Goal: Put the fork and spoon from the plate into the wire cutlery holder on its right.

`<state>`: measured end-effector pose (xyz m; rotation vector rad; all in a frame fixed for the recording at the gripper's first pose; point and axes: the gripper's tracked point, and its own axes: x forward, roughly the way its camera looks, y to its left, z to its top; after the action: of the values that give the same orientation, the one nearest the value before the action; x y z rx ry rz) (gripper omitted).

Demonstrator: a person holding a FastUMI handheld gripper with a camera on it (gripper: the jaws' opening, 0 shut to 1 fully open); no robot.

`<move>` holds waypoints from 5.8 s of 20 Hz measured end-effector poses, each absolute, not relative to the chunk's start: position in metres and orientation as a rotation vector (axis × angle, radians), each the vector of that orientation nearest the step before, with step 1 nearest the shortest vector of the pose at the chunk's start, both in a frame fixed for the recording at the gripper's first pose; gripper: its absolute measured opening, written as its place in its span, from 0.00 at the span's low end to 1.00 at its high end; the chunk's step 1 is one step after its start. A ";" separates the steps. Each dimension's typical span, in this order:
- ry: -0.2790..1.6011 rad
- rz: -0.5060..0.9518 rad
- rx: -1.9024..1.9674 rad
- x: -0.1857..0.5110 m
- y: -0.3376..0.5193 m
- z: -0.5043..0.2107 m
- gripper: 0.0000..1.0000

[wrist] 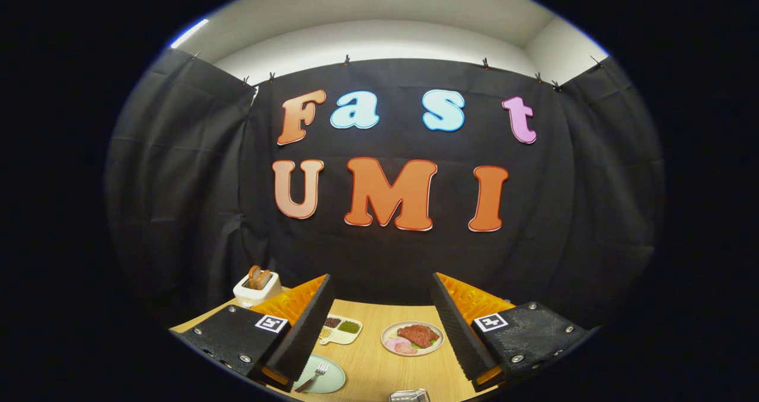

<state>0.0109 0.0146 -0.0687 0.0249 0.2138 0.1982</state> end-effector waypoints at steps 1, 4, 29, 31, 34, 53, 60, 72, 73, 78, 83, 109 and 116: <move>0.233 0.225 0.015 0.009 0.020 -0.078 0.98; 0.313 0.290 -0.018 0.000 0.034 -0.113 0.98; 1.266 0.356 -0.087 -0.084 0.165 -0.400 0.86; 1.334 0.354 -0.097 -0.093 0.169 -0.423 0.84; 1.396 0.352 -0.107 -0.099 0.175 -0.444 0.75; 1.537 0.255 0.006 -0.090 0.168 -0.462 0.05; 1.433 0.221 0.048 -0.096 0.117 -0.395 0.05; 1.423 0.084 0.036 -0.143 -0.019 -0.332 0.05; 1.439 0.079 0.039 -0.150 -0.025 -0.334 0.05; 1.530 0.092 -0.008 -0.174 -0.056 -0.343 0.05; 1.636 0.145 -0.084 -0.188 -0.077 -0.360 0.05; 1.428 0.144 0.010 -0.091 -0.085 -0.333 0.23; 0.898 0.082 0.080 -0.007 -0.068 -0.259 0.64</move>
<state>-0.0074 -0.0676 -0.2593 0.0804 0.8980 0.0818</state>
